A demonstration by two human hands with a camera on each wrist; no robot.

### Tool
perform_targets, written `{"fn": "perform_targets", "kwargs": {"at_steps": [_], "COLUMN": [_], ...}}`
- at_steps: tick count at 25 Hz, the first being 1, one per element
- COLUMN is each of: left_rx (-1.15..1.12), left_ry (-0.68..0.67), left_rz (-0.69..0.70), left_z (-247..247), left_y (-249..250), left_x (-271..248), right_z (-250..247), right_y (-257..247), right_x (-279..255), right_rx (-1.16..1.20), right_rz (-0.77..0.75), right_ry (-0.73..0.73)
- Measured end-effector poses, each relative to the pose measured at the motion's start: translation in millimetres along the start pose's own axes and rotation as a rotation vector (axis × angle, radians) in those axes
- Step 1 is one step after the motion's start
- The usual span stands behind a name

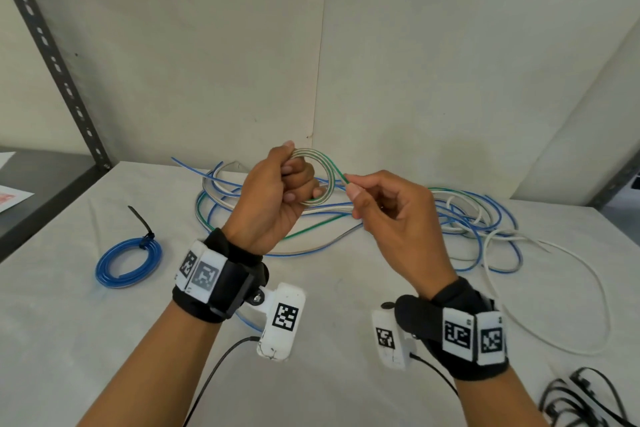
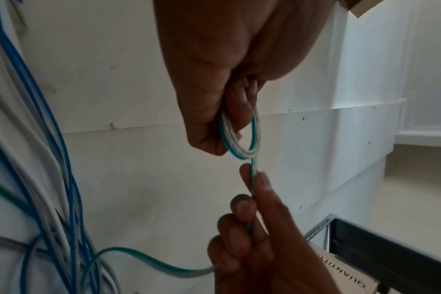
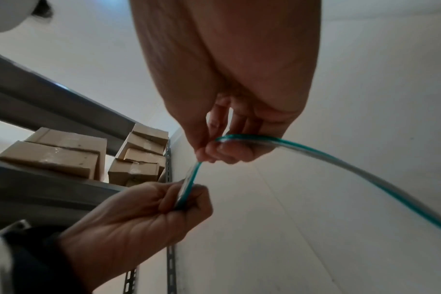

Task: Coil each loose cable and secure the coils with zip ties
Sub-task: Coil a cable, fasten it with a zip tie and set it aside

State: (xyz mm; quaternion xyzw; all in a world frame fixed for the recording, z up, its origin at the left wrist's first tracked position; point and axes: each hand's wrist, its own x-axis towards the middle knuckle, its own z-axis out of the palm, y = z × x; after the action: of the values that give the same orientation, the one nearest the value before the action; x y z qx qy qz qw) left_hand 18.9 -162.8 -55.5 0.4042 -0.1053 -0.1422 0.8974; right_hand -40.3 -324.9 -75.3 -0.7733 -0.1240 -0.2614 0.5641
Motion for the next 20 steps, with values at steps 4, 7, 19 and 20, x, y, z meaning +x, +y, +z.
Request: {"fn": "perform_targets", "kwargs": {"at_steps": [4, 7, 19, 20], "left_rx": [-0.009, -0.003, 0.154, 0.241], "left_ry": [0.010, 0.017, -0.115, -0.140], "left_rz": [0.067, 0.095, -0.102, -0.118], "left_z": [3, 7, 3, 4], "left_y": [-3, -8, -9, -8], "left_x": [-1, -2, -6, -7], "right_z": [20, 29, -2, -8], "right_y": [-2, 2, 0, -2], "right_x": [-7, -10, 2, 3], "right_rx": [0.144, 0.194, 0.111, 0.031], "right_rz": [0.037, 0.078, 0.075, 0.043], "right_ry": [0.112, 0.165, 0.080, 0.027]}}
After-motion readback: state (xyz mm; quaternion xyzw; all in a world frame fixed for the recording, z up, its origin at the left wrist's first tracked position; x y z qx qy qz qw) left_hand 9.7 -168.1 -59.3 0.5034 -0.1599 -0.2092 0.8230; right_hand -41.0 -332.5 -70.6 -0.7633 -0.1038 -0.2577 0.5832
